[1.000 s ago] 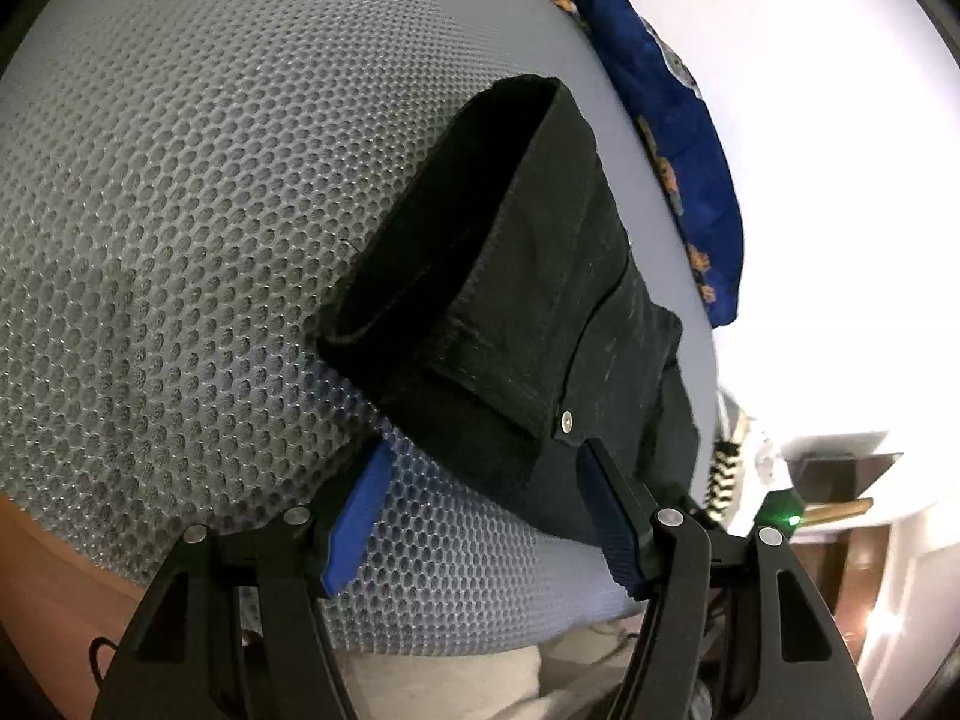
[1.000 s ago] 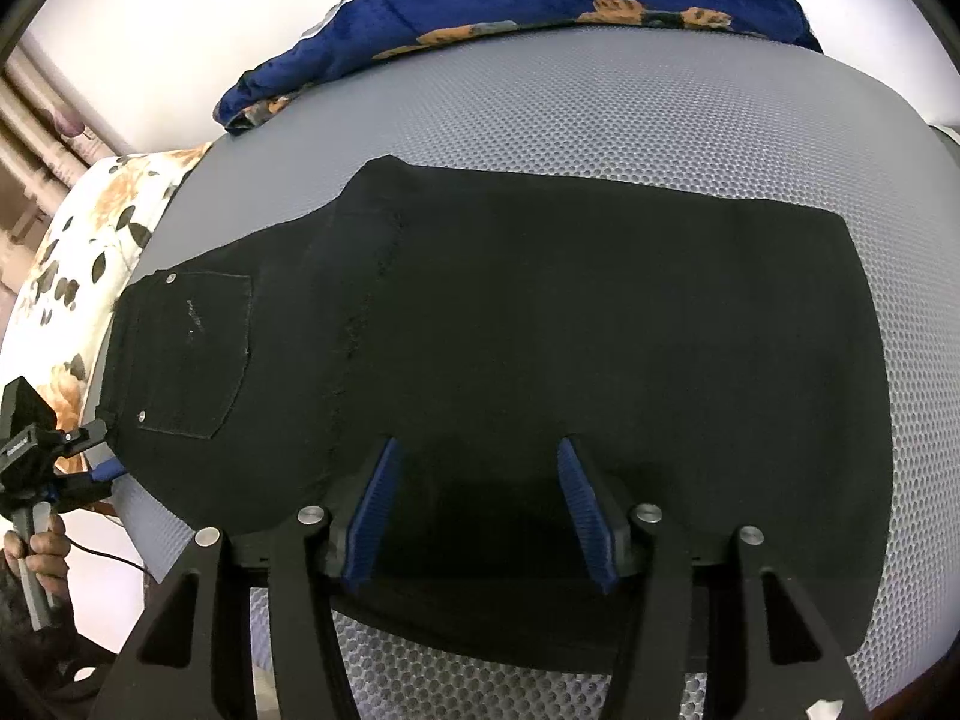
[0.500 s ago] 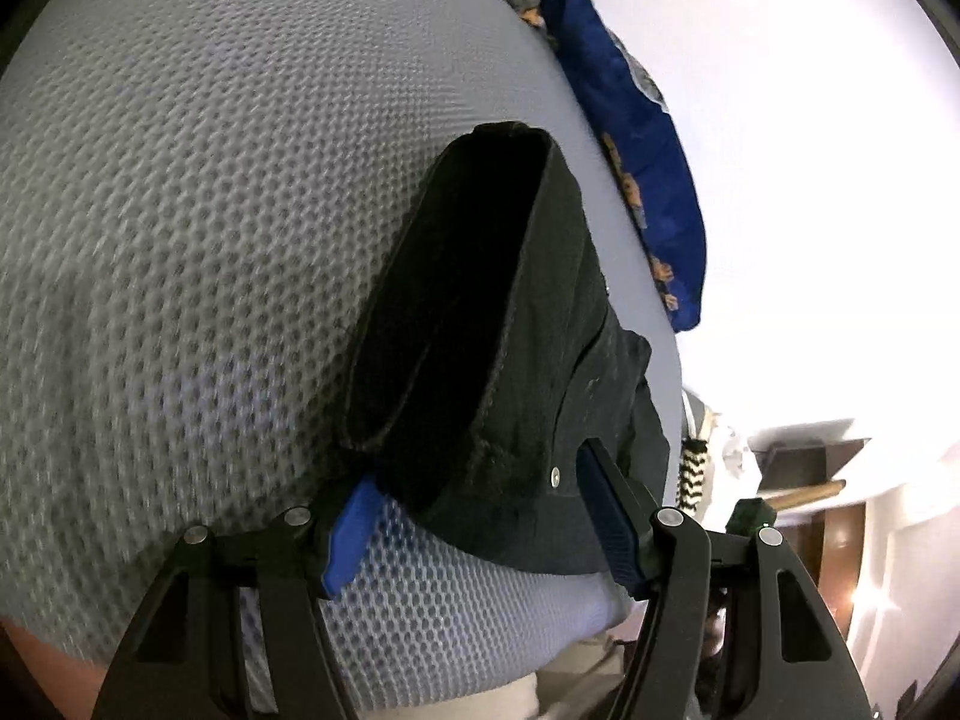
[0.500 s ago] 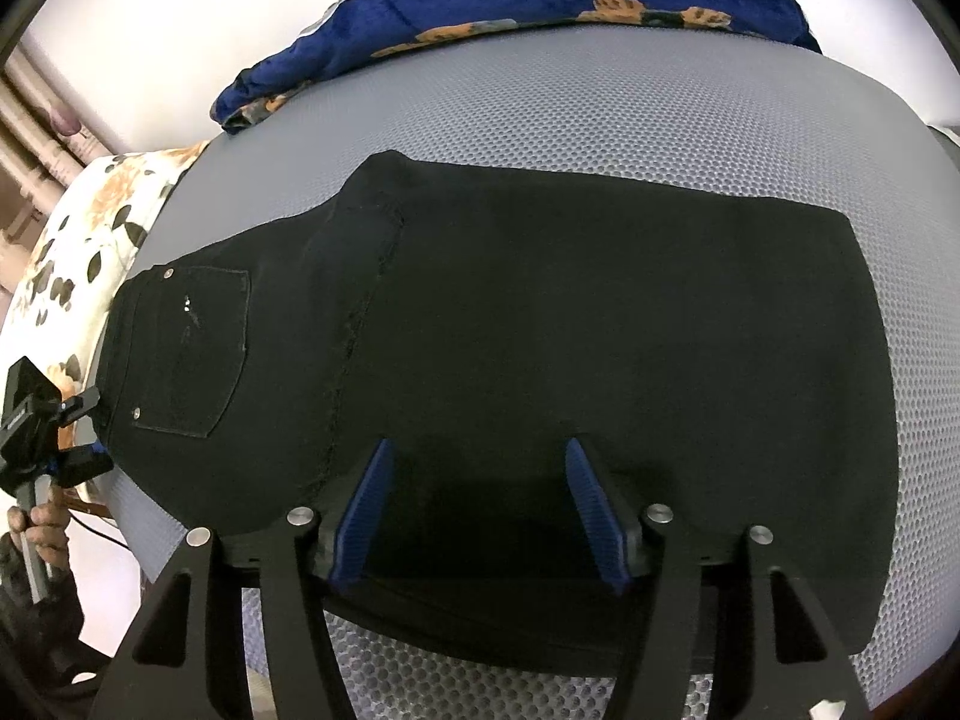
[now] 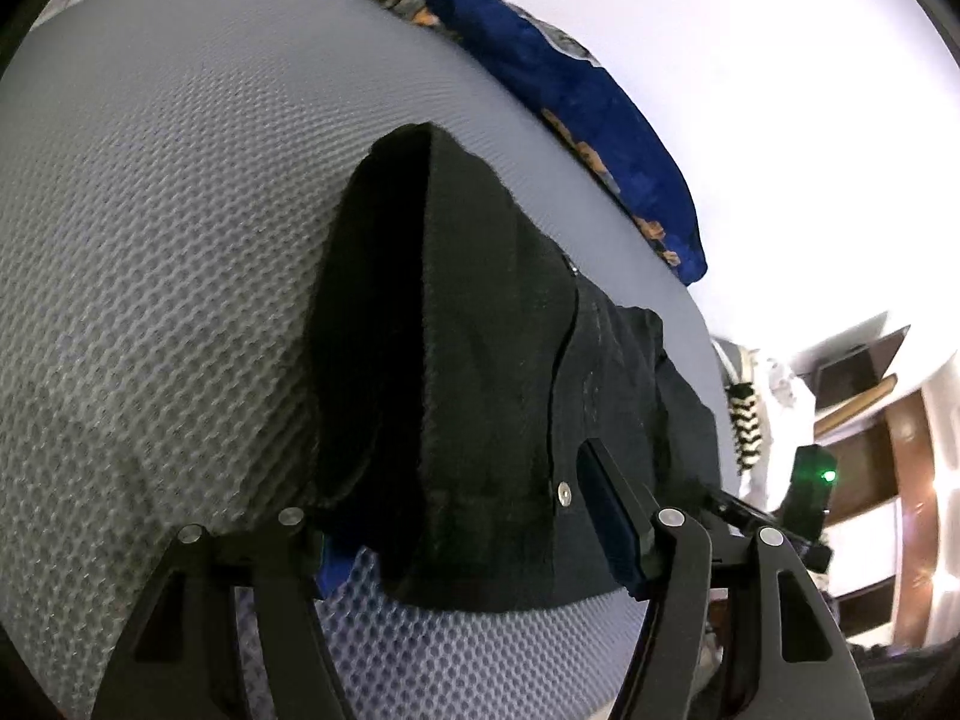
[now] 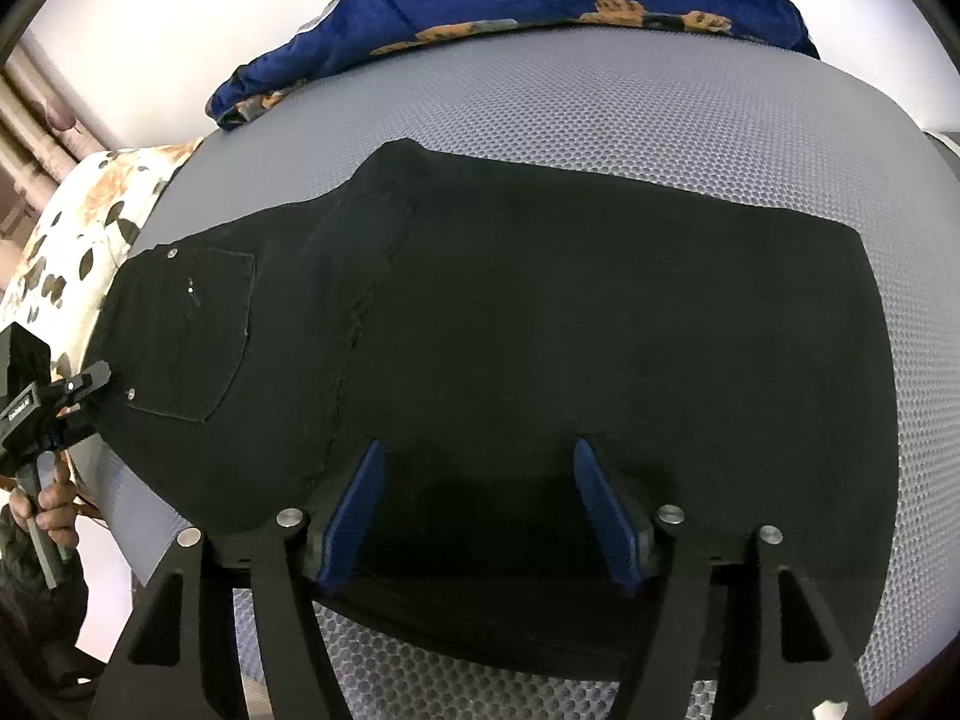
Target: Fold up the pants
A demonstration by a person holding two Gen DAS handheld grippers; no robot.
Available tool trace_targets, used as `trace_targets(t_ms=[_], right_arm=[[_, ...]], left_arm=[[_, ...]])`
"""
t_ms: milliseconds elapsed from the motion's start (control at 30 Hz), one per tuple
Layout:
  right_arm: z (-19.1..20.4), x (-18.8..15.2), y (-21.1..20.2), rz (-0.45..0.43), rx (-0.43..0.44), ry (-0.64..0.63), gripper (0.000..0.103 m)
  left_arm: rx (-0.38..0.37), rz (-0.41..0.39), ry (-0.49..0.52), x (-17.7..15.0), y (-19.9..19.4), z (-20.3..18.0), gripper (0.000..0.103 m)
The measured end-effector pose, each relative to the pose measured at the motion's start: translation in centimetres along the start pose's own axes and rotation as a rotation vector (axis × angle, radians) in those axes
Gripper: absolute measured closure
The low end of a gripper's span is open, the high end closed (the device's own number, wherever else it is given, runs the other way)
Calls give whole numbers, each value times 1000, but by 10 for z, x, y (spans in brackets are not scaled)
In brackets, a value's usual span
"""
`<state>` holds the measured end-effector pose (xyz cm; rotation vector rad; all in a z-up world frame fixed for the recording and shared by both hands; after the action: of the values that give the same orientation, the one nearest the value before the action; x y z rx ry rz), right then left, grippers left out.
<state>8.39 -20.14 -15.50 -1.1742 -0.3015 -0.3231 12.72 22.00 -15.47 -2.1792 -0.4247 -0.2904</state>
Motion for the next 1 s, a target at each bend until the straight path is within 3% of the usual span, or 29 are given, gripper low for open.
trace_targets(t_ms=[200,267,333,500,800,1000], right_arm=[[0,0,0,-1,-2,-2,37],[0,0,0,-2,-1,0,37],[0,0,0,-2,0,-1,37],[-1,0,-1,-3,7,3,37],[-1,0,-3,-6,22,6,36],[-2,4,-12,-25,54,28,36]], left_arm=[[32,-54,-4,-2,4,-6,39],[65,-59,-6,-3,6,-10,47],[83,-59,-7,-3,5,-9,63],[114,-58,-11,-2,1,-13,71],[-4,-83,3,9,-17,-61,74],[-50,-101,72,11,-22,-106,75]])
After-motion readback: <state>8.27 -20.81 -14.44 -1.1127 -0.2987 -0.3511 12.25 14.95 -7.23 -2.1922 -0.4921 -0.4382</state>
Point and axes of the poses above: each gripper's, at about its wrist camera, not at the fingertips, and y roughly the way its jaws point, z to its left, x to its top, the point moved 3 cm from there along y, roughly the way its jaws point, and after that the axes turned 8 degrees about x, right-handed, at the moved point
